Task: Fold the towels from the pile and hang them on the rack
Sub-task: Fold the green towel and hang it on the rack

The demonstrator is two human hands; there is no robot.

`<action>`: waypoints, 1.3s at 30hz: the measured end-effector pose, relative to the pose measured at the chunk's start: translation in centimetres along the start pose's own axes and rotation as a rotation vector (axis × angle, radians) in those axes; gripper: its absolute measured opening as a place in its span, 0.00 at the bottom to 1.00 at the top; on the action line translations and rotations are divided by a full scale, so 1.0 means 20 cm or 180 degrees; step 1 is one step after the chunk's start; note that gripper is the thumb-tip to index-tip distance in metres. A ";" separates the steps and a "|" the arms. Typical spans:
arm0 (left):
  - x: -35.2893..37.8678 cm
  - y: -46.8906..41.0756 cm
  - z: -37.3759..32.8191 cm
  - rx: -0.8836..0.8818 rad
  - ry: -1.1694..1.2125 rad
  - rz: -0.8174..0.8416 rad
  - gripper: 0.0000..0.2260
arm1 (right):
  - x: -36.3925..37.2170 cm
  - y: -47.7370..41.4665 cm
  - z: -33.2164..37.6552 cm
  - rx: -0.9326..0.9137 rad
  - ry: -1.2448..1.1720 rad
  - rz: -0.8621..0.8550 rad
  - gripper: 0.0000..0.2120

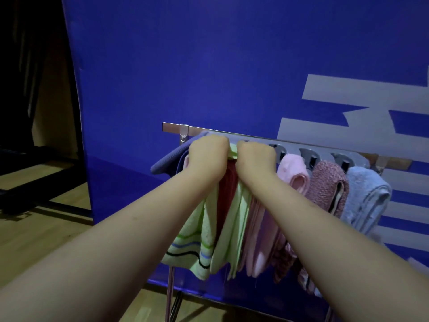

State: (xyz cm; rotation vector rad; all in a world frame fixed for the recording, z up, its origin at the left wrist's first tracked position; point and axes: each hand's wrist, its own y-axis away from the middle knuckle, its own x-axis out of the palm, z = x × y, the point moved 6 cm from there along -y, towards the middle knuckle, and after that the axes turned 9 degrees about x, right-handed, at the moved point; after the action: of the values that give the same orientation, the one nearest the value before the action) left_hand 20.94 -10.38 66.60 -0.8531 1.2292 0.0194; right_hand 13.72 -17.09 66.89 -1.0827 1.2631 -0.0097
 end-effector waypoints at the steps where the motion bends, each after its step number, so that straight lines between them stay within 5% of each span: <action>1: 0.01 -0.01 0.00 -0.0005 0.0085 0.0235 0.19 | 0.01 0.01 0.00 0.0009 0.0030 -0.0016 0.18; 6: 0.00 -0.10 0.01 -0.0123 0.0632 0.0556 0.18 | -0.01 0.01 -0.02 -0.0063 0.0067 -0.0150 0.14; 12: 0.09 0.05 0.00 -0.0577 0.1667 -0.0605 0.08 | -0.02 0.01 0.00 -0.0197 0.0081 -0.0189 0.10; 29: 0.61 0.35 0.14 -0.0991 0.2435 -0.0222 0.04 | 0.15 0.29 0.06 -0.0449 0.0702 -0.0867 0.13; 34: 0.64 0.36 0.11 -0.1031 0.3010 -0.0186 0.04 | 0.24 0.30 0.07 -0.0256 0.0253 -0.0134 0.30; 39: 0.68 0.40 0.11 -0.0846 0.3021 -0.0339 0.03 | 0.39 0.37 0.01 0.0609 -0.1864 0.0873 0.37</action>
State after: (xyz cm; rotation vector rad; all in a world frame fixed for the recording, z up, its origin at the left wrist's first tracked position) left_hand 24.18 -9.26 50.96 -1.2151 2.0926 -0.3513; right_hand 12.76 -17.18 56.13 -0.6685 0.8457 0.3633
